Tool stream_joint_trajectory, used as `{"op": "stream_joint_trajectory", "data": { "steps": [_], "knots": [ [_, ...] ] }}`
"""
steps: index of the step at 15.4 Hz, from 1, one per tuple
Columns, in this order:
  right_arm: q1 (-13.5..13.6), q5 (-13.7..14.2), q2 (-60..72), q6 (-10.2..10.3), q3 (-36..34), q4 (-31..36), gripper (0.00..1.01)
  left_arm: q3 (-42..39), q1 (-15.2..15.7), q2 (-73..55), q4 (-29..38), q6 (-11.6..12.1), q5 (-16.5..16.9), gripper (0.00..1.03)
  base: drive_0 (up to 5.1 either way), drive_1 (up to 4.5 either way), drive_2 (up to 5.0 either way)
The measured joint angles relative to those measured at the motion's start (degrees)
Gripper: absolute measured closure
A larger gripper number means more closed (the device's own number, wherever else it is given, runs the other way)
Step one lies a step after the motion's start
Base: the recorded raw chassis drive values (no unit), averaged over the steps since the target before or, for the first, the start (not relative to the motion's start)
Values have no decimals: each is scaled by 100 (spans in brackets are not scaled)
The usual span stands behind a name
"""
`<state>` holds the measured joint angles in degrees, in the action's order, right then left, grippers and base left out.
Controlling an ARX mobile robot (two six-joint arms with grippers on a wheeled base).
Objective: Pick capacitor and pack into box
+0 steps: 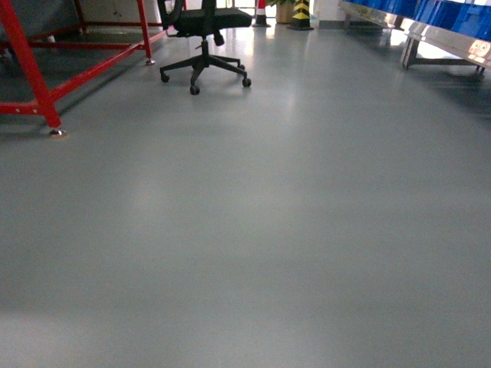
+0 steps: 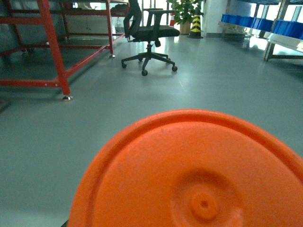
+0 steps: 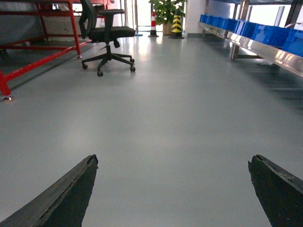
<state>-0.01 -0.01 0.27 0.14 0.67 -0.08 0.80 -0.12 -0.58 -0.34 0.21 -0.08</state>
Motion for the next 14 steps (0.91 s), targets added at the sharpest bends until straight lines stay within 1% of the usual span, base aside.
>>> {"op": "stream_joint_trajectory", "data": {
  "steps": [14],
  "knots": [
    [0,-2,0,0,0,-9,3,0,0,0,-11,-2,-9,61,-498,242,242]
  ]
}}
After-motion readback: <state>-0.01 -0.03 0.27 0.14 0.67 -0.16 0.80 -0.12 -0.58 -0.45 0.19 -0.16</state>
